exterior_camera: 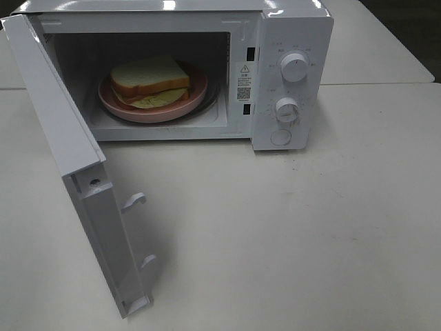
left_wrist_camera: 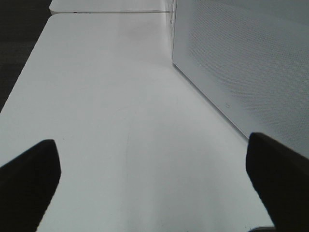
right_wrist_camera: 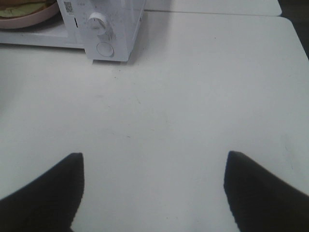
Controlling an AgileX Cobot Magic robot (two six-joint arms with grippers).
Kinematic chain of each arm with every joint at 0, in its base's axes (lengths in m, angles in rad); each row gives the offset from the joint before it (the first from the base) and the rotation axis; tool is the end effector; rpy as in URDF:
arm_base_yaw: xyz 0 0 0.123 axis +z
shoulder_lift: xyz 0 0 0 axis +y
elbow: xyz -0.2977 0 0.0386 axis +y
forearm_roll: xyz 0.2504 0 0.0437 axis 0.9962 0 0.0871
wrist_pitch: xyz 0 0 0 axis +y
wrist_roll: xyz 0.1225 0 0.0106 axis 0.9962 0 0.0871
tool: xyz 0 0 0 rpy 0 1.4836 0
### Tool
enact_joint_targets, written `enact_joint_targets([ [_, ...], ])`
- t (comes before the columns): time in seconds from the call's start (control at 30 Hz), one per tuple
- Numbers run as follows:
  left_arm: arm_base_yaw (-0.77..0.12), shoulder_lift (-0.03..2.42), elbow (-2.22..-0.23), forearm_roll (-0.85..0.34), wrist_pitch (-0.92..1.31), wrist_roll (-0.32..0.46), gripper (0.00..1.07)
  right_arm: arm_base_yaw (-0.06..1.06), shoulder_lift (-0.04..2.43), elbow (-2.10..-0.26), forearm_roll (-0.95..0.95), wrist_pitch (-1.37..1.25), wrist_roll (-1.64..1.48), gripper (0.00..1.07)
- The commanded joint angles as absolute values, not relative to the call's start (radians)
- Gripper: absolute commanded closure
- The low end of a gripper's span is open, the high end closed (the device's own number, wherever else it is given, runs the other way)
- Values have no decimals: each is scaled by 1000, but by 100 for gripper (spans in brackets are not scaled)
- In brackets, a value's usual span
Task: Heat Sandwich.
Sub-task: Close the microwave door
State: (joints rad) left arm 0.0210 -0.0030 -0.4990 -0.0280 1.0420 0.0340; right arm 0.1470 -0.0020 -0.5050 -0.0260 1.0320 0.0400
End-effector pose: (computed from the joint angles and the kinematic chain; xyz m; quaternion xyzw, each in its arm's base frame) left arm 0.0112 -0.0027 0.2656 0.0059 0.8477 0.0006 0.5305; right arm 0.0115 -0.0011 0.2686 -0.0448 0.8425 0.0372 0.5355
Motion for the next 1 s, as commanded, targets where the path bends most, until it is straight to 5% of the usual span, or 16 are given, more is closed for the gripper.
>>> enact_joint_targets([
  [0.03, 23, -30, -496, -28, 1037, 36, 5, 108, -32, -504, 0, 1031, 0, 31],
  [1.0, 23, -30, -496, -28, 1037, 36, 5, 92, -31, -504, 0, 1031, 0, 31],
])
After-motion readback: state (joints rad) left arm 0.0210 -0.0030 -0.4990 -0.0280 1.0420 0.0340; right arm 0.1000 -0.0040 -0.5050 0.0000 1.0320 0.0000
